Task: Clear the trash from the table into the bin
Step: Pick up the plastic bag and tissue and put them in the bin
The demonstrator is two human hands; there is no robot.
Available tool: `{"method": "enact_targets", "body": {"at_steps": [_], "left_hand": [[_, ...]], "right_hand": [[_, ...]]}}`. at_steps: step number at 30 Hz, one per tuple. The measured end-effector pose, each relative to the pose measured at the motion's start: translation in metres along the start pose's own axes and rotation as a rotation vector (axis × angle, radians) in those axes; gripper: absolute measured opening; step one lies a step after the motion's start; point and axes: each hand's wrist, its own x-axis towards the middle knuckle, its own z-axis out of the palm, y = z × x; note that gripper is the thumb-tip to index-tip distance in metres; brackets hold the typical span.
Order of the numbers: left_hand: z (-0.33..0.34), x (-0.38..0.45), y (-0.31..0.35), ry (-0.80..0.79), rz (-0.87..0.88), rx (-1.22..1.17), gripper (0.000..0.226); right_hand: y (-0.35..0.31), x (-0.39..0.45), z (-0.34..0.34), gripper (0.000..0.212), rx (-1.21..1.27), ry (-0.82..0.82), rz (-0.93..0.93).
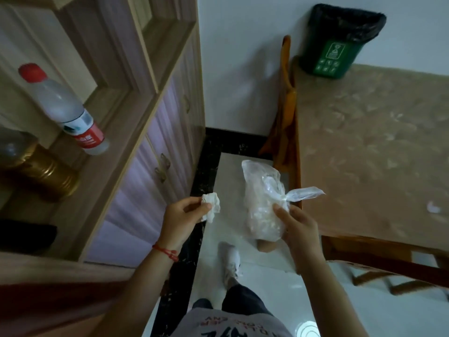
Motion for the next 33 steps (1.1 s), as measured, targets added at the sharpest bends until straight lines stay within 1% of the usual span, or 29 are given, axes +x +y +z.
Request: {"method": "enact_targets", "body": {"at_steps": [5, 7, 11, 15, 20, 23, 28, 33], "left_hand": [[0.025, 0.072, 0.023, -0.003, 0.001, -0.037, 0.012], [0.037, 0.103, 0.033, -0.006, 0.01, -0.035, 0.014], [0.062, 0.159, 0.058, 0.0, -0.007, -0.057, 0.01], [0.08, 0.211, 0.081, 0.006, -0.015, -0.081, 0.008], [0.09, 0.269, 0.103, 0.004, -0.018, -0.098, 0.01], [0.095, 0.311, 0.116, 0.004, -0.022, -0.122, 0.01], [0.098, 0.392, 0.134, -0.061, -0.002, -0.092, 0.014], [0.102, 0.47, 0.172, -0.102, 0.02, -0.096, 0.014]], "right_hand": [[-0.032, 0.068, 0.006, 0.015, 0.02, -0.007, -0.054], [-0.048, 0.098, 0.011, 0.016, 0.011, -0.014, -0.071], [-0.086, 0.151, 0.014, 0.012, 0.07, -0.006, -0.077], [-0.119, 0.199, 0.017, 0.018, 0.076, 0.0, -0.091], [-0.146, 0.255, 0.034, 0.014, 0.058, 0.002, -0.086], [-0.158, 0.293, 0.05, 0.018, 0.022, 0.01, -0.077], [-0.186, 0.355, 0.08, 0.005, 0.049, 0.062, -0.092], [-0.221, 0.412, 0.109, 0.015, 0.069, 0.085, -0.104]]}}
